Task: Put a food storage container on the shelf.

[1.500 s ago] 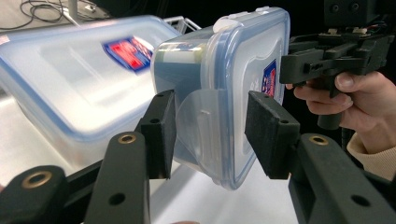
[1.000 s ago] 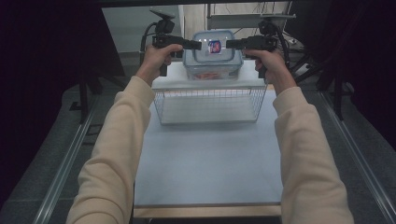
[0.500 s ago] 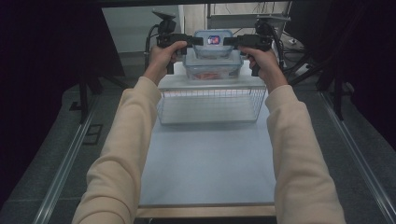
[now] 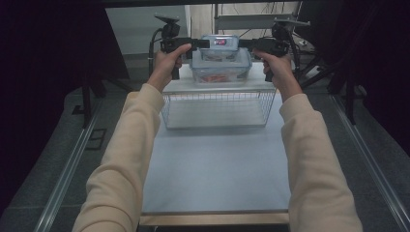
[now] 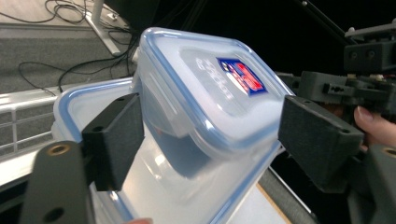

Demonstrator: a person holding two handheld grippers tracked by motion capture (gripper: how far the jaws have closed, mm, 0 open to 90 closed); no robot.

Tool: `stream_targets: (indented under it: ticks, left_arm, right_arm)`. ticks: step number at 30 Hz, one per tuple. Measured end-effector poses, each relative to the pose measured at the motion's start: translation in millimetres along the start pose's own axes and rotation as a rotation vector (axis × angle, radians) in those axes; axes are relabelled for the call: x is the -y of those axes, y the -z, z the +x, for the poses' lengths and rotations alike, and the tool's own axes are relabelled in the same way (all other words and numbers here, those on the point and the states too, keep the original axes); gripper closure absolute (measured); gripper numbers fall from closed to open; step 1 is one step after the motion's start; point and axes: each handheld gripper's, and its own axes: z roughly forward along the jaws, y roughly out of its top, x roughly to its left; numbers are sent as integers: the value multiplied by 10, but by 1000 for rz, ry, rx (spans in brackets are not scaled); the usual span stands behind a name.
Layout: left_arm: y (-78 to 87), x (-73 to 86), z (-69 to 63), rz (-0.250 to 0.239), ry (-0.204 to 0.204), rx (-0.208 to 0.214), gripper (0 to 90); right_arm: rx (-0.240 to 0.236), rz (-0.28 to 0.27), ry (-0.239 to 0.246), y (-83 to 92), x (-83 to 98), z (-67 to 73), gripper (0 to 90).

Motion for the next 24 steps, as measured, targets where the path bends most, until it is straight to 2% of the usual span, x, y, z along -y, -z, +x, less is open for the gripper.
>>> stream_targets:
  ticks: [3,8,11,13,15,18,21,24]
  left_arm:
    - [88,26,-39,-5,-34,5,182]
    - [280,102,-102,-39,-57,9,175]
    - [416,184,-169,-36,-103,-5,184]
    - [507,262,-223,-32,-114,-4,186]
    - [593,365,-296,-34,-143,-14,195]
    - [698,562,-415,-10,-199,-20,199]
    - [796,798,-523,1,-243,-8,202]
    - [870,1053,-592,23,-268,-10,206]
  right_arm:
    - [16,-17,44,81,35,24,317]
    - [26,-17,103,209,114,105,311]
    - [31,-10,142,301,169,177,311]
    - [32,-4,176,381,227,233,311]
    - [32,2,212,467,305,276,311]
    - [31,11,267,611,470,330,307]
    - [27,11,299,752,650,363,303]
    - [23,11,317,895,869,348,298]
